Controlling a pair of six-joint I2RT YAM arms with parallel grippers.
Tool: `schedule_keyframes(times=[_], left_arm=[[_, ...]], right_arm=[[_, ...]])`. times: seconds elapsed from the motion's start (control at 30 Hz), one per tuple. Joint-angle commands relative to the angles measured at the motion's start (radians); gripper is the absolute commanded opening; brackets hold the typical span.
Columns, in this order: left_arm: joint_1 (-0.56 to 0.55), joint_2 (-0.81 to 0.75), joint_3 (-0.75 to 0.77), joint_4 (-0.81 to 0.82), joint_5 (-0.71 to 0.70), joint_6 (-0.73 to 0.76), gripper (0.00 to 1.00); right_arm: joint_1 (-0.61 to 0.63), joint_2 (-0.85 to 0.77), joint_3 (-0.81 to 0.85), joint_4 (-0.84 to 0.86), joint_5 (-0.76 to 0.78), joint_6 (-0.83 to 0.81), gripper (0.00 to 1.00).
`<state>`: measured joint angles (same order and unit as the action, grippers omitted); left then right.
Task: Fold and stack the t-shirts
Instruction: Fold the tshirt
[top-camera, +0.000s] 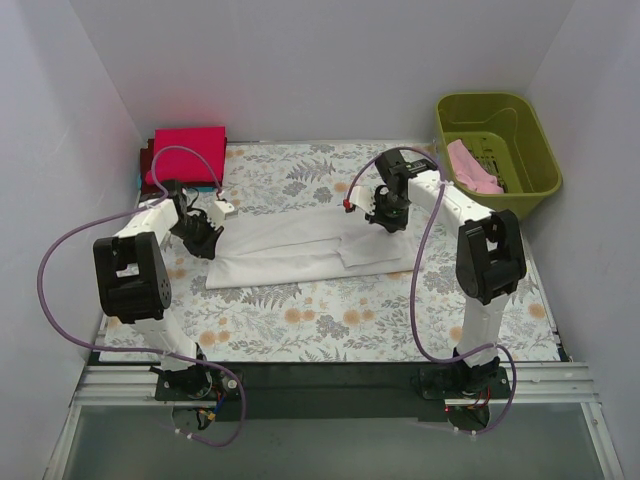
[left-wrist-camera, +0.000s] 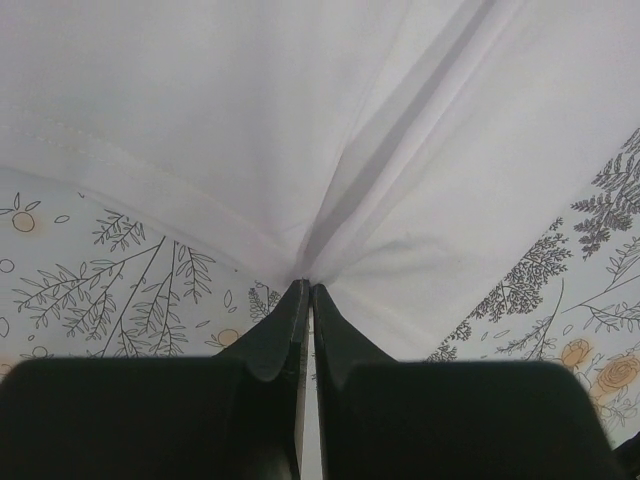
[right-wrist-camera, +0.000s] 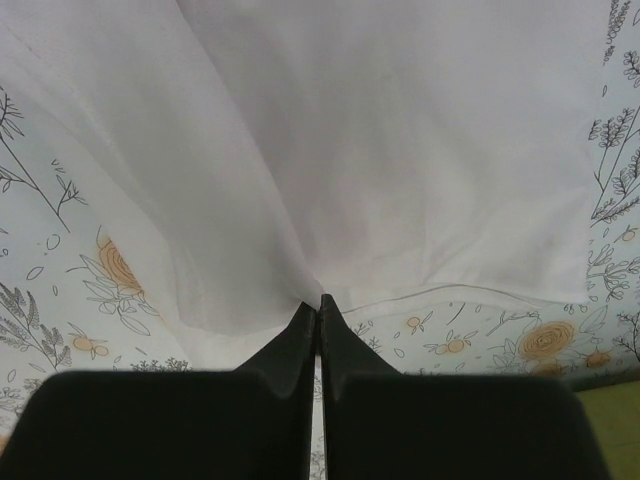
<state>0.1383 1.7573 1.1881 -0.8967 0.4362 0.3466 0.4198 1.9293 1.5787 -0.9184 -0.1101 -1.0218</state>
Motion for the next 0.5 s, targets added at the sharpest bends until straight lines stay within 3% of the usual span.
schedule_keyframes(times=[0.0, 0.47], left_arm=[[0.006, 0.002, 0.038, 0.01, 0.009, 0.0, 0.0], [0.006, -0.024, -0.015, 0.027, -0.01, 0.003, 0.0]], right_arm=[[-0.009, 0.013, 0.046, -0.028, -0.002, -0.083, 0.01], [-0.007, 0.091, 0.149, -0.046, -0.007, -0.116, 0.01]])
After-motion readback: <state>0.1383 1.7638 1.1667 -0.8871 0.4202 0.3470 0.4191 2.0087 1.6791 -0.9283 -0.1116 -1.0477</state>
